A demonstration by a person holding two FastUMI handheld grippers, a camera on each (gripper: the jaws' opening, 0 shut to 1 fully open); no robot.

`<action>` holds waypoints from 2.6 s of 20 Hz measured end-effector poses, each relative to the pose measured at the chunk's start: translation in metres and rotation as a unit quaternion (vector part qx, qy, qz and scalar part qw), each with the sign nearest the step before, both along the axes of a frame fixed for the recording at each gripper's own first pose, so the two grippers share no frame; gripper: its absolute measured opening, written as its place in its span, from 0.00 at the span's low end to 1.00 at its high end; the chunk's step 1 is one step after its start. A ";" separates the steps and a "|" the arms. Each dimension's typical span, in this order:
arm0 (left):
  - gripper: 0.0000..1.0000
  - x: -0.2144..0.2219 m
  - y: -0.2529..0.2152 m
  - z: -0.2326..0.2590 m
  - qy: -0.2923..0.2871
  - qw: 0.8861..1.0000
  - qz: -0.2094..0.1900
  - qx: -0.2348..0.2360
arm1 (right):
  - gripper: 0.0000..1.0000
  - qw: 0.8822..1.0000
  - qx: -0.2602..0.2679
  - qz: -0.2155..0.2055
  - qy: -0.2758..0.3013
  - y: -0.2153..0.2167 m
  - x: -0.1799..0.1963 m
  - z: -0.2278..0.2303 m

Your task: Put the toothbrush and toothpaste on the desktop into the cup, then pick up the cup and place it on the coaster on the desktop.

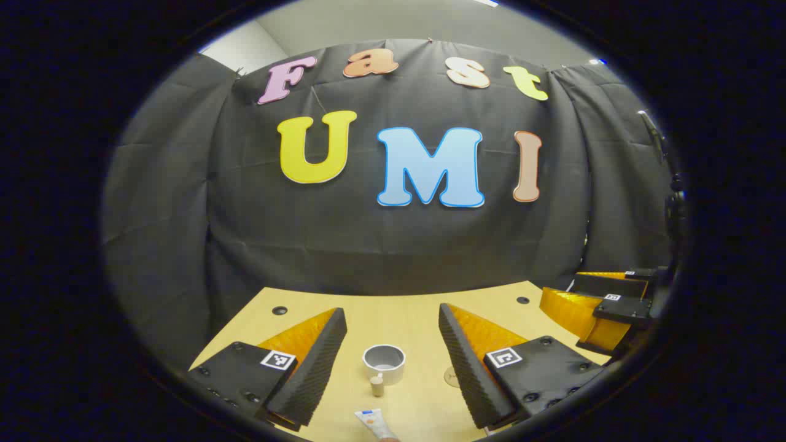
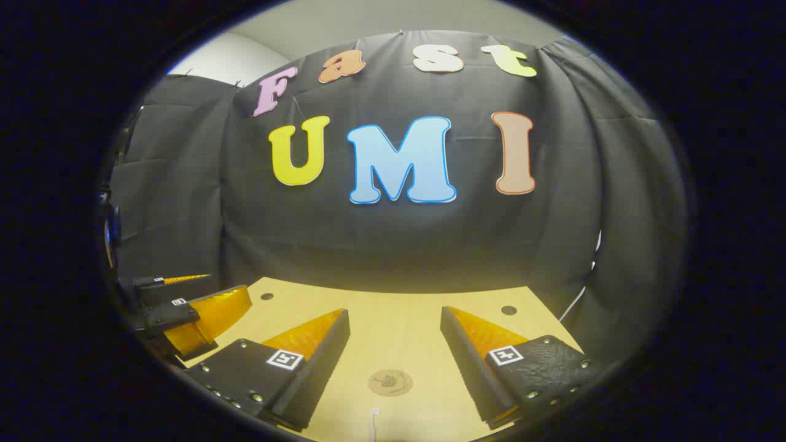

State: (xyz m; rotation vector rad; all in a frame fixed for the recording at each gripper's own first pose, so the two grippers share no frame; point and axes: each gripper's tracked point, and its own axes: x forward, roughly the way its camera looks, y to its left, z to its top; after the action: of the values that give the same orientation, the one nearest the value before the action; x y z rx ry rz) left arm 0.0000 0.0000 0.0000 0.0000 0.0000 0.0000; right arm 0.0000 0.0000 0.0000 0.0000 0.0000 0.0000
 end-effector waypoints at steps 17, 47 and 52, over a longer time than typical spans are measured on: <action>0.95 0.000 0.020 -0.117 0.152 0.987 0.037 -0.029 | 0.92 0.985 -0.003 0.032 0.168 0.015 0.000 -0.116; 0.95 -0.037 0.032 -0.361 0.485 0.869 0.077 -0.060 | 0.97 0.858 -0.031 0.026 0.513 0.038 -0.044 -0.334; 0.95 -0.036 0.031 -0.363 0.515 0.852 0.077 -0.064 | 0.99 0.801 -0.009 0.000 0.598 0.039 -0.039 -0.333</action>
State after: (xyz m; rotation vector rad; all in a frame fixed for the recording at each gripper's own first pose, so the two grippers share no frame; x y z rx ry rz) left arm -0.0364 0.0310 -0.3628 -0.1337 1.0834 0.1616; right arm -0.0390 0.0386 -0.3325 -0.0195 1.2831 0.0006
